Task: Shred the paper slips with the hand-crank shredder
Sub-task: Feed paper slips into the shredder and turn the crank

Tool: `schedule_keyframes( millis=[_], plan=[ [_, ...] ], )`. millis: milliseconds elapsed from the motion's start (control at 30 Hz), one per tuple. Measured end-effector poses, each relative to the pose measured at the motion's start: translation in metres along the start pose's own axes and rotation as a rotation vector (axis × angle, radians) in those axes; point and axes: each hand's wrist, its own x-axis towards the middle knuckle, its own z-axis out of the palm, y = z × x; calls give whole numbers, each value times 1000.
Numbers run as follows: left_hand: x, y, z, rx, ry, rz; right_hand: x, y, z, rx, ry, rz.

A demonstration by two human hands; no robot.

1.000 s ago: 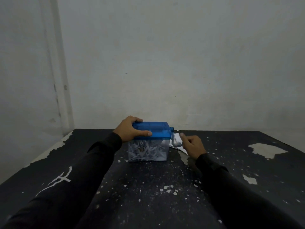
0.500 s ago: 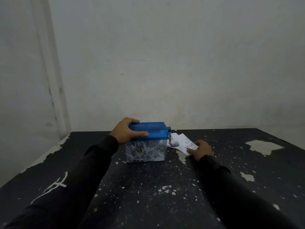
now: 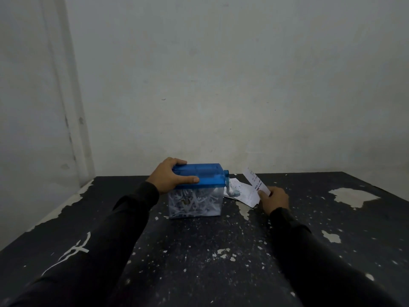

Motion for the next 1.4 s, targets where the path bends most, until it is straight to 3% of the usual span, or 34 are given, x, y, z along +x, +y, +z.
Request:
schedule_keyframes(
  millis=[467, 667, 800, 933, 1133, 1267, 1400],
  plan=[
    [-1, -1, 1, -6, 11, -17, -9, -21, -6, 177, 94, -206],
    [-3, 2, 1, -18, 7, -25, -3, -8, -5, -118, -12, -55],
    [-3, 2, 2, -26, 12, -30, -2, -4, -4, -107, -30, -14],
    [-3, 2, 1, -11, -3, -32, -11, -21, -7, 80, 37, -105],
    [1, 9, -7, 126, -93, -17, -27, -73, -21, 450, -18, -307],
    [7, 10, -11, 125, -108, -22, -27, -111, -27, 503, -134, -458],
    [14, 19, -14, 67, 28, 72, -17, -151, -23, 413, -273, -567]
  ],
)
